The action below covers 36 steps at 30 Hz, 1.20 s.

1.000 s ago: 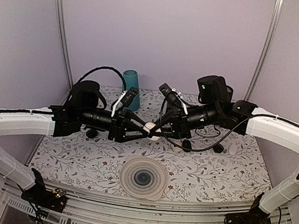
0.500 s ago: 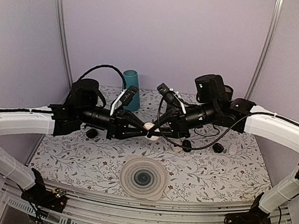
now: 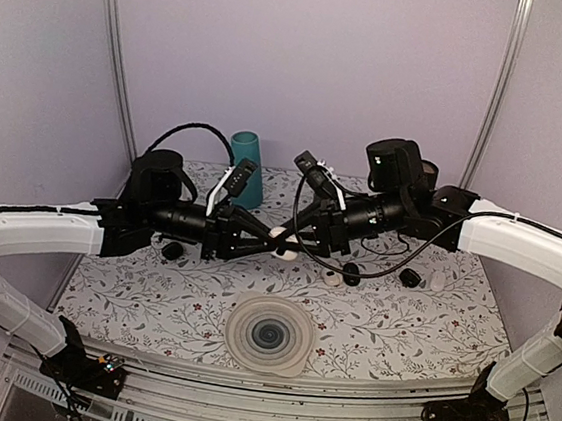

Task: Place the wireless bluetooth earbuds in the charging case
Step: Pass from the right arm to the left, then pass from the left arm to the right

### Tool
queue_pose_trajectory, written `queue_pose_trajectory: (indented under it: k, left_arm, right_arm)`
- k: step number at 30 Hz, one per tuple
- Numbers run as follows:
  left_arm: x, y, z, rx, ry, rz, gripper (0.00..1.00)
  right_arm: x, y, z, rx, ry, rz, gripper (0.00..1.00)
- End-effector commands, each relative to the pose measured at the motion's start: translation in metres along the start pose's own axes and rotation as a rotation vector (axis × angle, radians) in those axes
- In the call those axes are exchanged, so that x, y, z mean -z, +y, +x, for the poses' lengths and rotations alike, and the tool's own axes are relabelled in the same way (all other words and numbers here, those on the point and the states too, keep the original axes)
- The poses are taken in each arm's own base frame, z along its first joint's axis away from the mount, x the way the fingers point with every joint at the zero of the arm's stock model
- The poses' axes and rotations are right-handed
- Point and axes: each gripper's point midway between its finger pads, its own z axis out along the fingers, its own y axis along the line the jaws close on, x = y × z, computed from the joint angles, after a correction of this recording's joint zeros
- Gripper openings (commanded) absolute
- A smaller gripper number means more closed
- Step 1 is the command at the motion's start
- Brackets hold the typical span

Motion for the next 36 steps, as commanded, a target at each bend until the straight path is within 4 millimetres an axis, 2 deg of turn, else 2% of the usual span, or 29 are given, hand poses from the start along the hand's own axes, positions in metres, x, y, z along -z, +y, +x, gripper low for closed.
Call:
queue_pose_trajectory:
  k: [1,3,4,8,10,13,18,23,28,36]
  left_arm:
    - [0.007,-0.005,-0.022,-0.002,-0.122,-0.007,0.00]
    - [0.011,-0.004,-0.029,0.010,-0.176,-0.026,0.00]
    - [0.013,-0.002,-0.030,0.024,-0.196,-0.033,0.00]
    - [0.022,0.001,-0.044,0.031,-0.282,-0.081,0.00]
    - [0.026,0.002,-0.049,0.029,-0.314,-0.101,0.00]
    - [0.031,0.001,-0.059,0.026,-0.369,-0.113,0.00]
    - [0.033,0.002,-0.068,0.036,-0.423,-0.114,0.00]
    - [0.026,0.001,-0.070,0.044,-0.447,-0.109,0.00]
    - [0.019,0.001,-0.069,0.056,-0.457,-0.111,0.00]
    - [0.018,0.003,-0.071,0.075,-0.487,-0.128,0.00]
  right_arm:
    - [0.008,-0.016,-0.021,0.020,-0.131,0.127,0.53]
    - [0.016,-0.012,-0.030,0.032,-0.189,0.136,0.63]
    - [0.017,-0.013,-0.026,0.027,-0.200,0.142,0.68]
    - [0.029,-0.013,-0.033,0.026,-0.298,0.176,0.82]
    - [0.036,-0.011,-0.036,0.032,-0.349,0.182,0.87]
    - [0.044,-0.006,-0.041,0.020,-0.444,0.155,0.88]
    - [0.054,0.007,-0.047,-0.033,-0.621,0.038,0.88]
    - [0.045,0.010,-0.055,-0.078,-0.667,0.018,0.83]
    - [0.041,0.008,-0.058,-0.115,-0.702,0.016,0.73]
    - [0.041,0.009,-0.062,-0.129,-0.736,0.024,0.53]
